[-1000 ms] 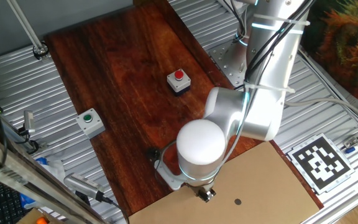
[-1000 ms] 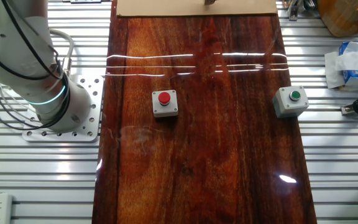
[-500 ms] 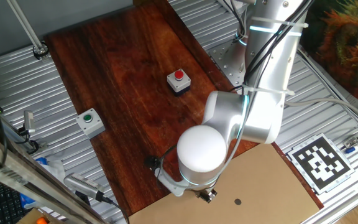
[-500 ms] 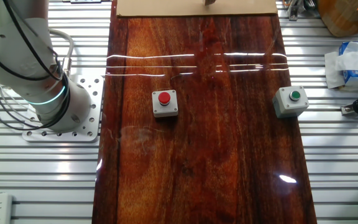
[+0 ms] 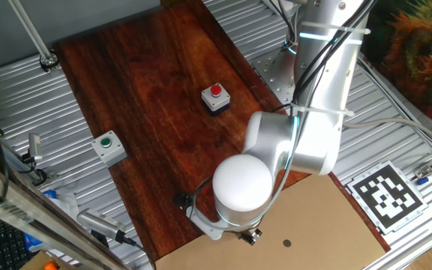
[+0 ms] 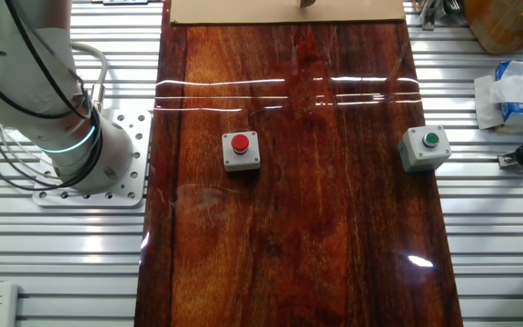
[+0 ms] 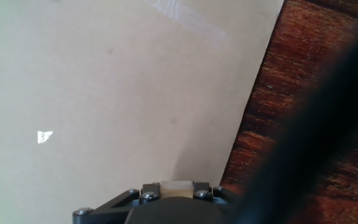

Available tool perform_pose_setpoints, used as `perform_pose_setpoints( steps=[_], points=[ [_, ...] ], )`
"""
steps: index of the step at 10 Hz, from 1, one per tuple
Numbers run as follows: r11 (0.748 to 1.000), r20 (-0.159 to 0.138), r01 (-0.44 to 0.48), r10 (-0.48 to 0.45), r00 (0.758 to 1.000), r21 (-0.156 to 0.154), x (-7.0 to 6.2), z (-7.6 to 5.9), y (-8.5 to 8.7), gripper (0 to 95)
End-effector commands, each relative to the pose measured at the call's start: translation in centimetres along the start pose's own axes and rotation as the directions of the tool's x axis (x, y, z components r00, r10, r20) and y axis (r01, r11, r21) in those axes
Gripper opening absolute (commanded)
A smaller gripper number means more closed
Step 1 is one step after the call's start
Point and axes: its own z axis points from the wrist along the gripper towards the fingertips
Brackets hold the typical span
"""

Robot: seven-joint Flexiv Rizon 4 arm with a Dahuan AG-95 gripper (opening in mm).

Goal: Grab the block and place it at the designated location

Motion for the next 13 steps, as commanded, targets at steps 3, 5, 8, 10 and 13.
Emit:
perform_pose_setpoints(
  steps=[3,5,8,10,13],
  points=[
    [1.0,0.001,-0.009,0.009,1.0,-0.011,0.0,0.0,0.0,0.0],
    [1.0,0.008,-0.02,0.02,1.0,-0.02,0.0,0.0,0.0,0.0],
    [0.999,0.009,-0.021,0.021,1.0,-0.026,0.5,0.7,0.1,0.0],
    [0.998,0.004,-0.026,0.026,1.0,-0.052,1.0,0.5,0.2,0.0],
    [0.997,0.0,-0.035,0.035,0.999,-0.062,1.6,-0.9,0.3,0.0]
  ],
)
